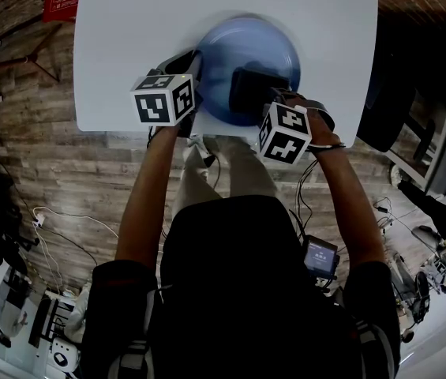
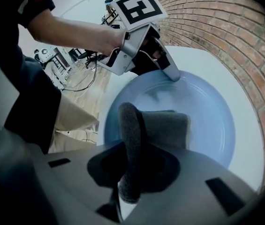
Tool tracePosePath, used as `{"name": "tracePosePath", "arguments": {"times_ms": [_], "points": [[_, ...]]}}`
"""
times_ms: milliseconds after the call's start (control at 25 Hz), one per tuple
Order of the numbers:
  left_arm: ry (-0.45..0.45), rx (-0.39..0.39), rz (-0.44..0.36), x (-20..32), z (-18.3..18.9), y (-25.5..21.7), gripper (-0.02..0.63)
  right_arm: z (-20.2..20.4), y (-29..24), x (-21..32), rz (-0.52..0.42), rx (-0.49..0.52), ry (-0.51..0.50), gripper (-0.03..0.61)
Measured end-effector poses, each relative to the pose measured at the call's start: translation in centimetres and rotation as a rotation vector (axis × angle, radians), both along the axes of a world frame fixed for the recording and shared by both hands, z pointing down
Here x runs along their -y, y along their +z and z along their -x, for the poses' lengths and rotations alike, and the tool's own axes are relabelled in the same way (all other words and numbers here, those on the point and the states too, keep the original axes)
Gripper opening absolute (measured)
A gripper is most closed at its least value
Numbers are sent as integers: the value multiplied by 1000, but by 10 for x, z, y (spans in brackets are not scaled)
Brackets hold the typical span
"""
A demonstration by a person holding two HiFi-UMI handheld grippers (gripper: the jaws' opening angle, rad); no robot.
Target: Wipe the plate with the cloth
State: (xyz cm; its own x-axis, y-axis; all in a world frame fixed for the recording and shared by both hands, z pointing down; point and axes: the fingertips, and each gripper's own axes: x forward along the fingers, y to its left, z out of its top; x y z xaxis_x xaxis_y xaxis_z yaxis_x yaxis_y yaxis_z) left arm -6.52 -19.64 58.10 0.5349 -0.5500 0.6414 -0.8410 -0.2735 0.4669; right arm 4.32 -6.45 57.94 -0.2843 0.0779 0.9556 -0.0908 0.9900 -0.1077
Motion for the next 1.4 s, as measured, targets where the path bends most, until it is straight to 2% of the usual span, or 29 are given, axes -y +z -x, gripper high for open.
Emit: {"name": "tracePosePath", "arguments": {"times_ms": [480,920,1400], "points": [[0,-5,9,1,1,2,29,44,1,-12,54,57,-64,58],[-4,-7,11,1,2,1,29,70,-2,10,55,127,10,58],[8,-8,17,0,0,2,29,74,-5,48,14,151,85,58]]}}
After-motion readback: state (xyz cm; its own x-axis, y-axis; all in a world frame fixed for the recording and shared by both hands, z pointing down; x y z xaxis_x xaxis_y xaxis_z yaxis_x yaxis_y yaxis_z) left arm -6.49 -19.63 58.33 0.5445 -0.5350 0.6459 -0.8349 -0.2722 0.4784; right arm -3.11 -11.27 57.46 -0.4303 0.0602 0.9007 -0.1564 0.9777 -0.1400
